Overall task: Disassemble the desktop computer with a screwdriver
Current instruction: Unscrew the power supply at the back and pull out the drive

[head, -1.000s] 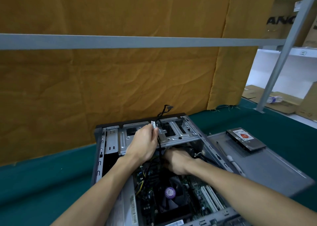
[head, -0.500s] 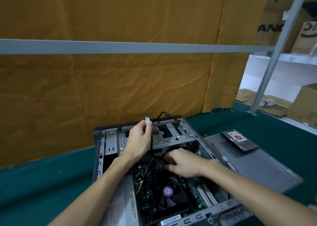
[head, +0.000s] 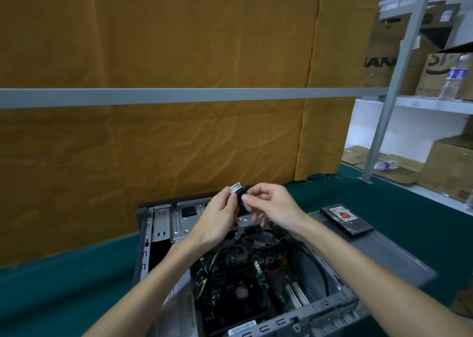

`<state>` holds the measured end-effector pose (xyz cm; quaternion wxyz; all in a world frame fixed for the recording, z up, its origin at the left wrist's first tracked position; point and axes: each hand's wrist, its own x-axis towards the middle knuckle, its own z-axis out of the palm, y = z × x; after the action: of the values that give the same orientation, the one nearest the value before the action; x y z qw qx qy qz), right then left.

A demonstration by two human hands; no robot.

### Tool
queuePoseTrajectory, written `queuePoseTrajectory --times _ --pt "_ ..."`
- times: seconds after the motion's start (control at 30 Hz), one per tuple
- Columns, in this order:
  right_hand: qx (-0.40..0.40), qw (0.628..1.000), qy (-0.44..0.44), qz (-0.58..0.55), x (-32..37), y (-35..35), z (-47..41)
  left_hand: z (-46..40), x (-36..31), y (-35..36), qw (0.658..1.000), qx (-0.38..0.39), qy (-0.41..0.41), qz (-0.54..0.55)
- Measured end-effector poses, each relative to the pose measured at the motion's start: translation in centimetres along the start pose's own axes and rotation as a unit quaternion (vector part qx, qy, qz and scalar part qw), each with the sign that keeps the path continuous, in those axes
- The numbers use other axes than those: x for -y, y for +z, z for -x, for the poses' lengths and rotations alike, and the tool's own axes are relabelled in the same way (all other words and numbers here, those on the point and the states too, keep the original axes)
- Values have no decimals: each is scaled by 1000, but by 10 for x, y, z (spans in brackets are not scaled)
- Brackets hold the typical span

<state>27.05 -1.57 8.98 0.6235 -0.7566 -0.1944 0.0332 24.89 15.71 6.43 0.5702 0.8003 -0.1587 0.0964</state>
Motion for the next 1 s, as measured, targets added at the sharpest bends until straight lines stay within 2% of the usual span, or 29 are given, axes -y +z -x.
queuePoseTrajectory --times 0.1,0.17,0.23,0.3,0.37,0.5,0.6,0.63,0.7,0.73,0.8,0.87,0.93,1.0 --pt "-62 997 -29 28 -4 -18 -13 -10 -7 -8 997 6 -12 81" --pt "-4 993 -13 121 -13 -22 -21 -17 -17 -10 991 23 -8 131" --pt "62 979 1 193 -26 -17 -26 -23 -28 -6 992 21 11 120" --pt "50 971 -17 235 -35 -13 -28 -25 -39 -2 996 -2 37 84" --pt "32 965 -50 254 -39 -15 -27 -26 -48 -4 993 -29 54 96" --pt "32 990 -54 126 -26 -23 -22 -27 -58 -23 993 -81 59 57" --pt "54 993 -5 -105 -6 -34 -13 -31 -54 -30 990 -137 15 -23" --pt "72 982 15 -175 -2 -38 -10 -32 -53 -29 987 -160 -11 -2" --pt "97 968 38 -227 5 -41 -1 -37 -55 -24 971 -165 -68 158" --pt "113 965 45 -232 6 -40 4 -40 -57 -19 946 -148 -87 275" --pt "156 955 59 -244 5 -39 13 -42 -63 -9 872 -122 -103 462" --pt "161 955 72 -237 -2 -37 22 -45 -64 -4 824 -144 -112 536" --pt "128 962 89 -223 -13 -39 30 -49 -60 -5 827 -174 -110 523" --pt "99 963 107 -225 -20 -44 35 -53 -53 -9 861 -181 -107 464"
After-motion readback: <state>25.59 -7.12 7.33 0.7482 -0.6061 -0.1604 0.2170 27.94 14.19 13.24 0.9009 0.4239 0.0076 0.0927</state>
